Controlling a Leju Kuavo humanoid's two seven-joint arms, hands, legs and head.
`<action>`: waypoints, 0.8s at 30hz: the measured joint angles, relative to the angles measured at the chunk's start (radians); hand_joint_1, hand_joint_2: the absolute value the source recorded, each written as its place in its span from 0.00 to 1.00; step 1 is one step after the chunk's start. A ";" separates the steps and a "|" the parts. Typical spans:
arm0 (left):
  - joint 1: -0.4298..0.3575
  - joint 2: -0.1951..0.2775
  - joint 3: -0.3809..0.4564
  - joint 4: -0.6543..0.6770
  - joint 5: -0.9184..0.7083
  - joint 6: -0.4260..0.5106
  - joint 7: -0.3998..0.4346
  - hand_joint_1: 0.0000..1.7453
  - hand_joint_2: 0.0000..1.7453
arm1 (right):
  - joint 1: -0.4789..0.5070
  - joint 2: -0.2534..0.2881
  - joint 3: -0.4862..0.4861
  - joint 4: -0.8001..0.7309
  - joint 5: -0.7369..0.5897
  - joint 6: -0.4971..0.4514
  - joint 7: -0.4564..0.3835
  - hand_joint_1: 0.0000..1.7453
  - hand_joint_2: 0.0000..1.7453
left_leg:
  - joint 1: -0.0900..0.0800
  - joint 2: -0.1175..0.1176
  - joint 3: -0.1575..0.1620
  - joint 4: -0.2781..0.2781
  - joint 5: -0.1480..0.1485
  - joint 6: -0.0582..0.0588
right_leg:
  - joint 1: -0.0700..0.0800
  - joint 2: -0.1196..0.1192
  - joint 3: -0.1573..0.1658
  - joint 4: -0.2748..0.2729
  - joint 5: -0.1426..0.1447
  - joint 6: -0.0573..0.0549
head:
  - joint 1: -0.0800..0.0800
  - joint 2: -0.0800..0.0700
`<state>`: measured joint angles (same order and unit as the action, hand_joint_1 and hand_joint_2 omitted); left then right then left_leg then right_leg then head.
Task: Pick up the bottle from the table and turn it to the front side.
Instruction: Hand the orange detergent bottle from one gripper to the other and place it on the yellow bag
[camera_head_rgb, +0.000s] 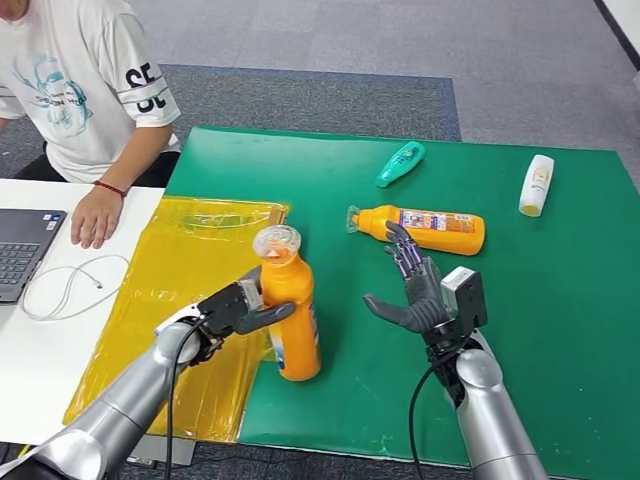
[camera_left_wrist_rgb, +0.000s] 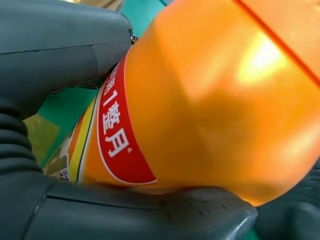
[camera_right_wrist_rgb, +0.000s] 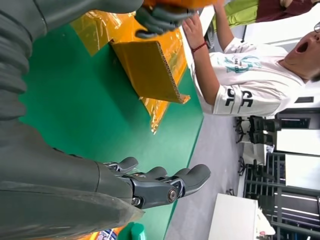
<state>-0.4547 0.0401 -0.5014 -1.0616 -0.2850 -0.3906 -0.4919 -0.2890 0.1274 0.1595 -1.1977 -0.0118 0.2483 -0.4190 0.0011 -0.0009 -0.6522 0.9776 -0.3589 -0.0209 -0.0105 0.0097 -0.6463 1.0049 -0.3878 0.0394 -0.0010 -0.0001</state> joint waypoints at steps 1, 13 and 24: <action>-0.016 0.005 -0.014 0.000 -0.012 0.005 0.015 1.00 0.00 | -0.001 0.000 0.000 0.003 0.002 0.000 0.001 0.00 1.00 | 0.000 0.000 0.000 0.000 0.000 0.000 | 0.000 0.000 0.000 0.000 0.000 0.000 | 0.000 0.000; -0.144 0.055 -0.102 -0.004 -0.024 0.037 0.072 1.00 0.00 | -0.013 0.000 0.000 0.053 0.018 -0.011 0.005 0.00 1.00 | 0.000 0.000 0.000 0.000 0.000 0.000 | 0.000 0.000 0.000 0.000 0.001 0.000 | 0.000 0.000; -0.233 0.109 -0.112 -0.062 0.033 -0.038 0.125 1.00 0.00 | -0.025 0.000 0.000 0.107 0.027 -0.035 0.005 0.00 1.00 | 0.000 0.000 0.000 0.000 0.000 -0.001 | 0.000 0.000 0.000 0.000 0.001 0.000 | 0.000 0.000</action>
<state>-0.6874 0.1492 -0.6136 -1.1236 -0.2519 -0.4282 -0.3665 -0.3138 0.1274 0.1598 -1.0908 0.0148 0.2132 -0.4141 0.0011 -0.0009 -0.6523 0.9776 -0.3584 -0.0214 -0.0104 0.0098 -0.6463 1.0052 -0.3872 0.0390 -0.0010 -0.0001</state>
